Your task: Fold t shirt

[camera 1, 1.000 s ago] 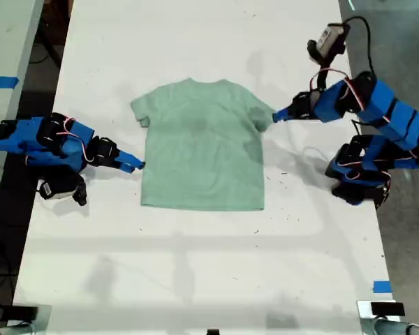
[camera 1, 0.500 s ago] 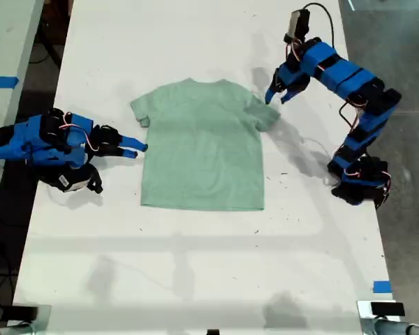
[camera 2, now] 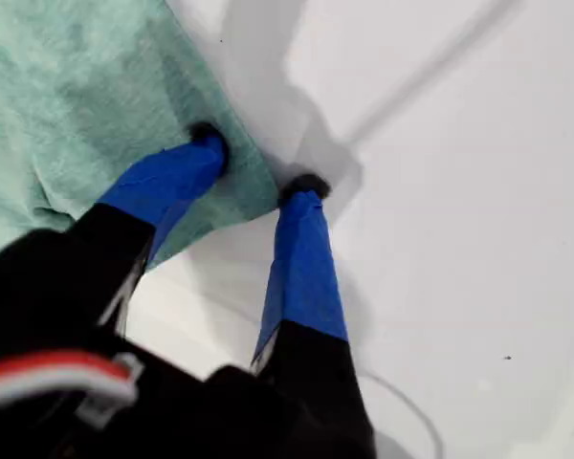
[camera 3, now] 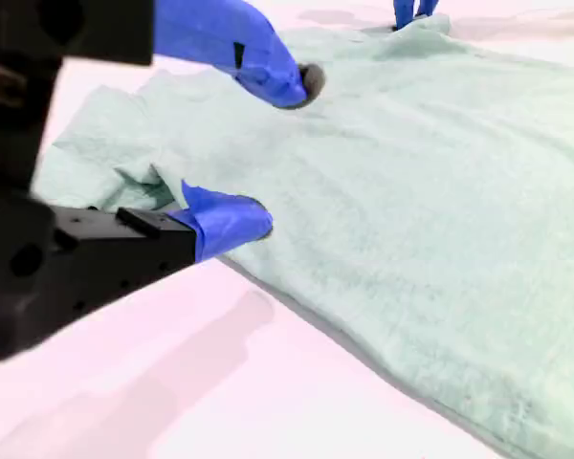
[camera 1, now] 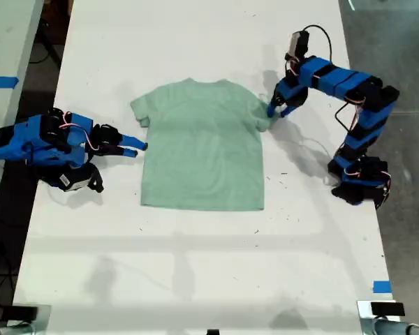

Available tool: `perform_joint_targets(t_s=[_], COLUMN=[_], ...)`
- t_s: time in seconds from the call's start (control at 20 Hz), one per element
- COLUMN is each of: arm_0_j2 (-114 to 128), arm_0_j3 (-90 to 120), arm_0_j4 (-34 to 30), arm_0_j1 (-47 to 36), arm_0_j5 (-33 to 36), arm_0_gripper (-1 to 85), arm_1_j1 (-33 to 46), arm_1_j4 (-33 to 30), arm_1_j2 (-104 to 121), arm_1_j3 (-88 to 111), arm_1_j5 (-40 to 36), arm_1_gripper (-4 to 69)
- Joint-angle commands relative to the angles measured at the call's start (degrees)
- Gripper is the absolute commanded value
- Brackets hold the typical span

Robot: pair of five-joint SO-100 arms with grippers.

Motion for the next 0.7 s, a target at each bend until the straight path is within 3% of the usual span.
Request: perform_joint_targets(t_s=[0.0,0.2,0.35,0.5,0.65], arm_0_j2=[0.44,0.44,0.44,0.44,0.44], arm_0_j3=[-0.53,-0.53,-0.53,-0.53,-0.53], arm_0_j4=[-1.23,-1.23,-1.23,-1.23,-1.23], arm_0_j1=[-0.53,-0.44,-0.44,-0.44,-0.44], arm_0_j5=[-0.79,-0.79,-0.79,-0.79,-0.79], arm_0_gripper=[18.0,18.0,18.0,18.0,18.0], arm_1_j1=[0.00,-1.41,-3.52,-8.26,-15.12], arm_1_j4=[-1.93,1.32,8.35,14.77,15.21], arm_1_j2=[-0.09,5.89,10.63,12.48,11.95], arm_1_j3=[2.46,0.26,-7.73,-20.74,-30.59], arm_1_j5=[1.32,1.58,2.37,2.99,4.04], arm_1_gripper=[1.5,1.3,1.4,1.4,1.4])
